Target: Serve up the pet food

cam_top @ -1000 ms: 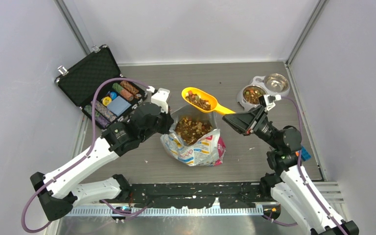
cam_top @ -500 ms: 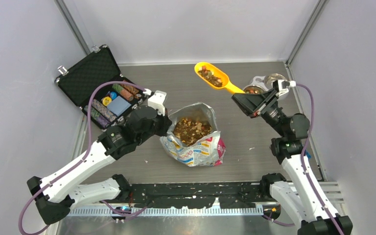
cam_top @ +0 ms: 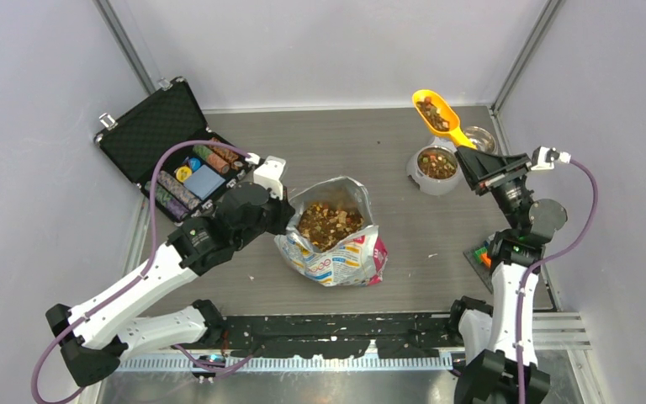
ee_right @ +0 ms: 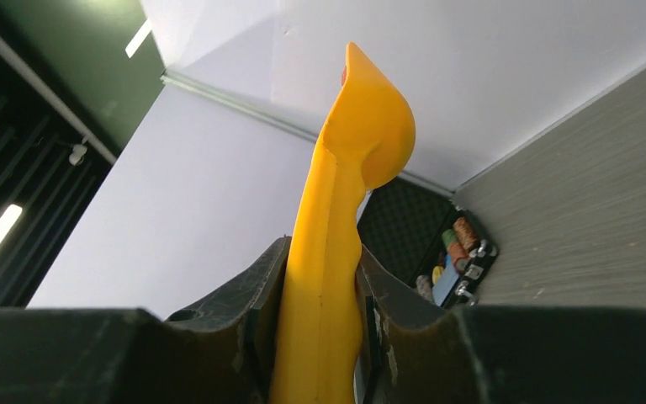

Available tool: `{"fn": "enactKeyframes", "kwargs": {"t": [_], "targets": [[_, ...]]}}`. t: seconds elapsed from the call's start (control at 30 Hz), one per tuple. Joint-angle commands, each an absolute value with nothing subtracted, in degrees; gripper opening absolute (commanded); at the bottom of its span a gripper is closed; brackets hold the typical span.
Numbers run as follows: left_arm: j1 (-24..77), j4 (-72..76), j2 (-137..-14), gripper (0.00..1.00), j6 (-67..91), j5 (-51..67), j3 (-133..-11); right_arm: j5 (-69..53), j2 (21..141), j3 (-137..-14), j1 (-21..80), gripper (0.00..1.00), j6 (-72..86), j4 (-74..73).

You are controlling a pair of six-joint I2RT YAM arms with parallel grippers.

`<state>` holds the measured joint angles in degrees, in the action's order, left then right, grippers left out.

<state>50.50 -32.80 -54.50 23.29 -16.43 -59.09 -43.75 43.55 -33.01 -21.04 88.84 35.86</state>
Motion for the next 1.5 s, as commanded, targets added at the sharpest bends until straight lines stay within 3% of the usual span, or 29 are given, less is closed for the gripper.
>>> {"fn": "enactKeyframes", "kwargs": {"t": [0.0, 0.1, 0.27, 0.4, 0.73, 1.03, 1.47], "targets": [[50.71, -25.93, -53.72, 0.0, 22.36, -15.39, -59.64, -50.98, 45.15, -28.7, -28.2, 0.05, 88.3, 41.49], [50.72, -25.7, -53.65, 0.0, 22.17, -15.34, -59.53, -52.39, 46.26, -26.41, -32.53, 0.05, 86.1, 41.86], [50.72, -25.33, -53.5, 0.0, 21.89, -15.2, -59.17, -49.81, 46.41, -27.32, -34.8, 0.05, 67.98, 22.17], [50.71, -25.22, -53.4, 0.0, 21.8, -15.47, -58.87, -47.79, 48.22, -27.08, -35.22, 0.05, 62.26, 16.89], [50.71, -25.0, -53.25, 0.0, 21.8, -16.35, -58.22, -43.92, 56.29, -25.17, -35.41, 0.05, 57.61, 17.41], [50.71, -24.64, -52.96, 0.0, 22.23, -15.93, -56.96, -37.78, 57.79, -31.53, -35.34, 0.05, 49.43, 6.09], [50.71, -24.61, -51.73, 0.0, 22.32, -15.87, -56.58, -32.01, 64.05, -39.55, -31.1, 0.05, 46.16, 0.62]]}}
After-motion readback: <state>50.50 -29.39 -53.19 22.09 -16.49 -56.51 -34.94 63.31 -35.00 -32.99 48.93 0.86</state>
